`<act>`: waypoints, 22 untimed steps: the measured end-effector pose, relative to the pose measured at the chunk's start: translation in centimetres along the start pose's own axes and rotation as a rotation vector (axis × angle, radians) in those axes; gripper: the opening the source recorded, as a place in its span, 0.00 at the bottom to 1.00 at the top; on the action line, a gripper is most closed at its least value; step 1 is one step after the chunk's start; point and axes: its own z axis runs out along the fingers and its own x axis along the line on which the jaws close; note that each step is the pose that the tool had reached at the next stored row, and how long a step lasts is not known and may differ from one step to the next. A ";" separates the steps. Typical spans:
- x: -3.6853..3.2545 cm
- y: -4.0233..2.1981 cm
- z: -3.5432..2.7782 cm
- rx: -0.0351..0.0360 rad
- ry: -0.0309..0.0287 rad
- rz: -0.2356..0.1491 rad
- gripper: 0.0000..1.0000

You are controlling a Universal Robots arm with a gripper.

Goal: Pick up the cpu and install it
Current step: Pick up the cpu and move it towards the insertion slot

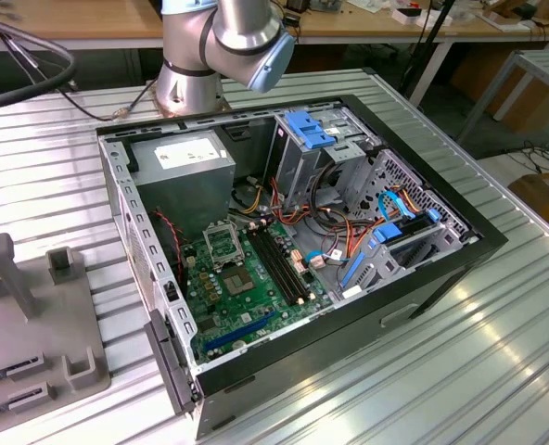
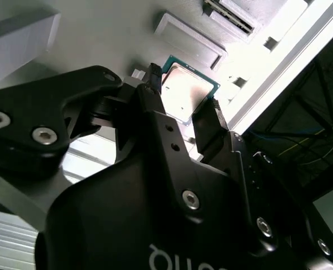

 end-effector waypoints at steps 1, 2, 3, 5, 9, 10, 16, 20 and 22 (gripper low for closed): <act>0.00 0.00 -0.07 0.0000 0.0000 0.000 0.47; 0.00 0.00 -0.10 -0.0002 -0.0003 0.000 0.47; 0.00 0.00 -0.19 0.0001 0.0001 0.000 0.47; 0.01 -0.01 -0.35 0.0001 0.0001 0.000 0.47; 0.00 -0.02 -0.82 0.0000 0.0000 0.000 0.47; 0.01 -0.02 -0.92 0.0000 0.0000 0.000 0.47; 0.01 -0.03 -1.69 0.0000 0.0000 0.000 0.47; 0.01 -0.04 -2.20 0.0000 0.0000 0.000 0.47; 0.02 -0.04 -2.51 0.0000 0.0000 0.000 0.47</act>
